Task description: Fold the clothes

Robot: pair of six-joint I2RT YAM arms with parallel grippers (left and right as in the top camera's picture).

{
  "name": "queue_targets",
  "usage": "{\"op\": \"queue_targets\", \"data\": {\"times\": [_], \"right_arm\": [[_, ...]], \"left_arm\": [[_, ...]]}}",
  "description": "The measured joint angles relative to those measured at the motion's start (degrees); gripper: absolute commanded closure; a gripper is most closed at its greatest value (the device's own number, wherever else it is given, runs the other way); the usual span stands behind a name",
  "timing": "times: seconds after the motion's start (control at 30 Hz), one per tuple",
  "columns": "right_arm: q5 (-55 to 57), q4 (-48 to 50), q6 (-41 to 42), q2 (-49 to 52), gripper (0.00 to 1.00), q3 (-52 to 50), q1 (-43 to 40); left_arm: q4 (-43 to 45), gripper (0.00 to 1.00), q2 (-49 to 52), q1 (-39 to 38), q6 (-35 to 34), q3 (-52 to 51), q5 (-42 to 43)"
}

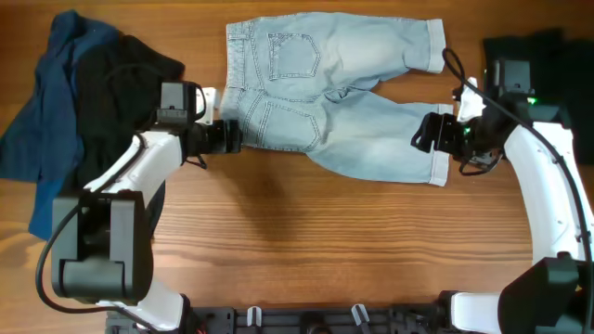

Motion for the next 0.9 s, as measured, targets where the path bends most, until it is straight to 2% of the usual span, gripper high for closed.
{"op": "queue_targets", "data": {"times": [0.07,0.1,0.17,0.2,0.37,0.47,0.7,0.77,0.9], "right_arm": [[0.00,0.28,0.15,0.00,0.09,-0.11,0.00],[0.02,0.55,0.15,0.00,0.10,-0.11,0.00],[0.00,0.59,0.15,0.00,0.09,-0.11,0.00],[0.02,0.59,0.17,0.00,0.10,-0.11,0.00],[0.00,0.98,0.35,0.00,0.10,-0.11,0.00],[0.02,0.96,0.35,0.00,0.09,-0.11,0.00],[0.02,-0.04,0.98,0.00,0.09,-0.15,0.00],[0.04,-0.13,1.29,0.00,0.09,-0.42,0.00],[0.48,-0.22,2.34,0.00,0.07,-2.67,0.00]], "left_arm": [[1.05,0.28,0.42,-0.24,0.83,-0.04,0.66],[1.66,0.42,0.87,-0.24,1.55,-0.04,0.98],[2.01,0.88,2.03,-0.28,1.68,-0.04,1.90],[1.99,0.96,2.69,-0.31,1.77,-0.07,2.36],[1.66,0.96,3.61,-0.28,2.08,-0.09,3.69],[-2.67,0.96,3.41,-0.15,0.11,0.79,4.22],[-30.01,0.96,-2.40,2.08,-6.43,11.19,5.07],[-34.80,0.96,-4.70,2.47,-7.21,14.75,5.16],[-36.98,0.96,-8.17,2.56,-7.87,18.97,5.14]]}}
